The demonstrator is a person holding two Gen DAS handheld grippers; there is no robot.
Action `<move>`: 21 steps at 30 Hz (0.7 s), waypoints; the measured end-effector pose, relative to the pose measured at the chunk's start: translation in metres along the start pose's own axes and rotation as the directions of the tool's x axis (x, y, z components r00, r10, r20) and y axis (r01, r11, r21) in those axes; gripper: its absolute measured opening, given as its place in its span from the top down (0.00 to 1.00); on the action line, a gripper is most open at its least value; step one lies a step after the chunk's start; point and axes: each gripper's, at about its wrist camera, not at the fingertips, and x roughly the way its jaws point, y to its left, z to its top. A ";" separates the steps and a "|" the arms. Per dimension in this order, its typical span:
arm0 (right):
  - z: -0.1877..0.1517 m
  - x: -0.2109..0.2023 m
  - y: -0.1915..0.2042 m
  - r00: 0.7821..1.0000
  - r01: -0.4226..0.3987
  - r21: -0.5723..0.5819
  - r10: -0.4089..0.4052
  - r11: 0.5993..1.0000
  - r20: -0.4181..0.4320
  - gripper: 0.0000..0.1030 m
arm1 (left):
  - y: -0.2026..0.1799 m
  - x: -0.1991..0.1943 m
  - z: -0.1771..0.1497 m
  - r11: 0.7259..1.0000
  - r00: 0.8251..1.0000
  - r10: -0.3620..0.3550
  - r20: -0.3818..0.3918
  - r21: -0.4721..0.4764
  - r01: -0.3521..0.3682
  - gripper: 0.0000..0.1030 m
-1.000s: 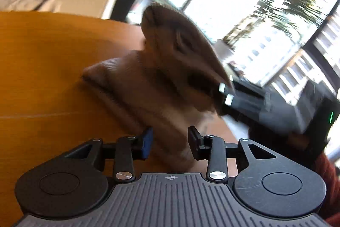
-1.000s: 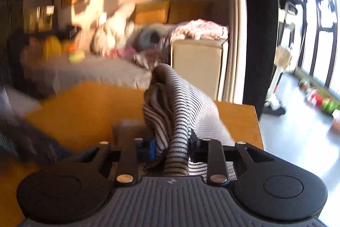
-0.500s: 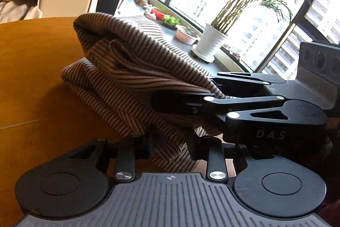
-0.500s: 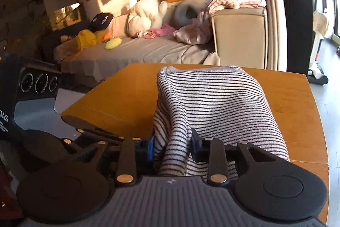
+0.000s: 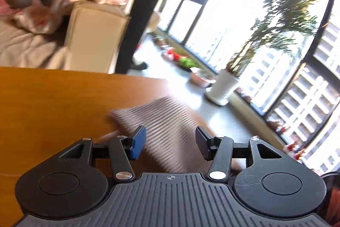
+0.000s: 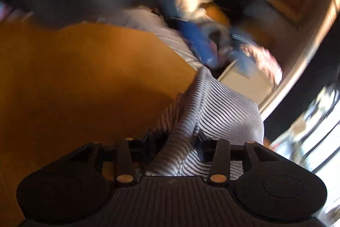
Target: Fold clothes
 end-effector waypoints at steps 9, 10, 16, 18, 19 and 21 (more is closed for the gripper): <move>-0.012 -0.018 -0.072 0.960 -0.279 0.311 0.269 0.909 0.074 0.24 | 0.004 0.031 -0.033 0.999 0.994 0.021 -0.104 0.048 -0.016 0.54; -0.014 -0.022 -0.088 0.947 -0.320 0.369 0.307 0.872 0.096 0.21 | 0.004 0.030 -0.034 0.998 0.994 0.021 -0.104 0.057 -0.015 0.54; -0.032 -0.030 -0.172 0.926 -0.371 0.616 0.327 0.695 0.189 0.18 | 0.015 0.033 -0.031 1.000 0.995 -0.019 -0.094 -0.006 0.018 0.53; -0.036 -0.017 -0.194 0.935 -0.347 0.661 0.304 0.665 0.185 0.18 | 0.011 0.033 -0.033 1.000 0.996 -0.005 -0.092 0.027 0.008 0.53; -0.041 -0.010 -0.203 0.941 -0.329 0.693 0.286 0.641 0.182 0.18 | 0.009 0.033 -0.033 0.999 0.996 0.002 -0.091 0.043 0.002 0.53; -0.056 0.009 -0.218 0.956 -0.274 0.777 0.245 0.566 0.158 0.18 | 0.005 0.033 -0.035 0.997 0.996 0.015 -0.088 0.075 -0.008 0.53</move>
